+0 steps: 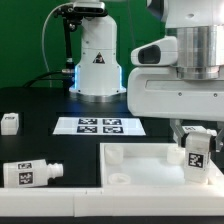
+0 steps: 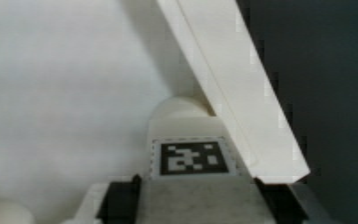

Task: Assemble square table

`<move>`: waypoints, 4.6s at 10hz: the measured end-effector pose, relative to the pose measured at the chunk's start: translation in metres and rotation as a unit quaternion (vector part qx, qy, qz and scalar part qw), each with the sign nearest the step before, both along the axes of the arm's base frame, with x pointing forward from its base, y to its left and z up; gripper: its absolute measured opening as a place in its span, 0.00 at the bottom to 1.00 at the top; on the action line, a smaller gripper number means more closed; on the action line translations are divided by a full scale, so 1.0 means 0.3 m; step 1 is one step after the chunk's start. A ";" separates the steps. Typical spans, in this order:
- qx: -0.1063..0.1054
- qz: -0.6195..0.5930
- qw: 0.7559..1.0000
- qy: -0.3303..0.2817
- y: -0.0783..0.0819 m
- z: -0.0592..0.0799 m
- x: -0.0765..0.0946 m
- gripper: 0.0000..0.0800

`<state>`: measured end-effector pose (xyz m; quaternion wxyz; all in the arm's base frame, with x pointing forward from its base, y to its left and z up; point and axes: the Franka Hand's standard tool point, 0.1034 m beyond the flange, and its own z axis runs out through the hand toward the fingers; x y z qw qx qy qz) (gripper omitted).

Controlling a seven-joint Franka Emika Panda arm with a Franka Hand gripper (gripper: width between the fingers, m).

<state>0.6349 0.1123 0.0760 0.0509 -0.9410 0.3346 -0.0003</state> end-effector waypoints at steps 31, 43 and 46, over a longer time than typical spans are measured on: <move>0.036 -0.407 0.913 0.001 0.008 -0.024 0.026 0.37; -0.046 0.197 0.976 -0.084 0.022 -0.016 0.035 0.81; -0.048 0.188 0.978 -0.081 0.003 -0.020 0.034 0.36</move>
Offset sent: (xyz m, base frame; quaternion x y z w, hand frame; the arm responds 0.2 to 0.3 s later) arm 0.0319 0.0214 0.0067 0.0771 0.0370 0.4277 0.8999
